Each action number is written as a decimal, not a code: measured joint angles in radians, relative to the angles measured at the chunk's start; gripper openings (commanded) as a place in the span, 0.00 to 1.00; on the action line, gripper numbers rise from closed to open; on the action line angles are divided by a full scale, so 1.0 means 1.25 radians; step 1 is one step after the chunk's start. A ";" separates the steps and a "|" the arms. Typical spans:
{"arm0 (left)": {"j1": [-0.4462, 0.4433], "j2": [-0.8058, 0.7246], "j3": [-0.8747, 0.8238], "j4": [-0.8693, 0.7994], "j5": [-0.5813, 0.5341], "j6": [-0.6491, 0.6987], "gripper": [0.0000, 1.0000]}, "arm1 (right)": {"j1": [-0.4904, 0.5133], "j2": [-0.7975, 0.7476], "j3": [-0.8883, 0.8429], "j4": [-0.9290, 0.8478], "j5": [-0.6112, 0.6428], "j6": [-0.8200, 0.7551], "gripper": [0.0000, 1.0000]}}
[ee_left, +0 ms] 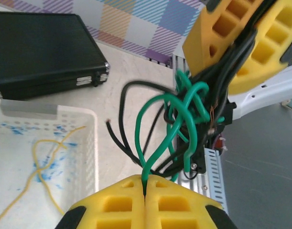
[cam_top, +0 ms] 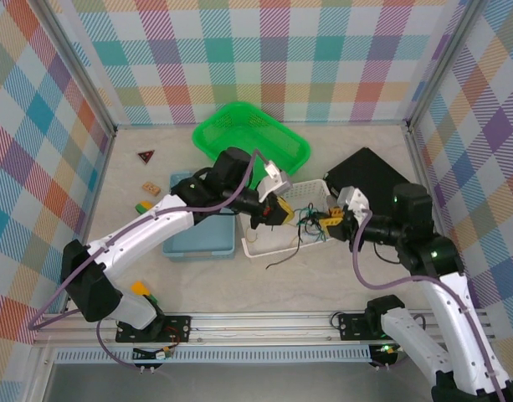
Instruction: Untangle the cables
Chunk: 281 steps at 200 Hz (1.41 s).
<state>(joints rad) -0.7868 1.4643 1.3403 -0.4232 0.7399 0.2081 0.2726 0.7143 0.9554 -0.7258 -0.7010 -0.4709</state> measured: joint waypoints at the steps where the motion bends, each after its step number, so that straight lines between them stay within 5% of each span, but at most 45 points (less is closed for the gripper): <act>1: -0.001 0.000 -0.002 0.001 0.000 -0.002 0.00 | 0.000 -0.001 -0.001 -0.002 0.000 0.000 0.00; 64: -0.039 -0.022 -0.143 0.039 -0.025 -0.113 0.00 | 0.081 0.034 -0.093 -0.114 0.075 -0.046 0.00; 148: -0.046 -0.022 -0.211 0.045 -0.055 -0.139 0.00 | 0.147 0.139 -0.176 -0.097 0.142 -0.085 0.05; 162: -0.046 -0.016 -0.213 0.042 -0.055 -0.134 0.00 | 0.153 0.158 -0.182 -0.089 0.146 -0.091 0.12; 188: -0.050 0.005 -0.213 0.024 -0.059 -0.119 0.00 | 0.160 0.175 -0.204 -0.084 0.166 -0.094 0.44; 217: -0.053 0.026 -0.212 0.019 -0.064 -0.107 0.00 | 0.160 0.161 -0.217 -0.083 0.184 -0.099 0.65; 246: -0.055 0.034 -0.212 0.011 -0.073 -0.103 0.00 | 0.160 0.110 -0.217 -0.070 0.191 -0.096 0.71; 281: -0.055 0.034 -0.211 0.005 -0.079 -0.100 0.00 | 0.160 0.070 -0.211 -0.054 0.179 -0.087 0.66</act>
<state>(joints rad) -0.8555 1.5066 1.0763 -0.4175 0.6407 0.0834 0.4728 0.8024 0.6910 -0.7933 -0.4770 -0.5793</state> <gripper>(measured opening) 0.063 0.689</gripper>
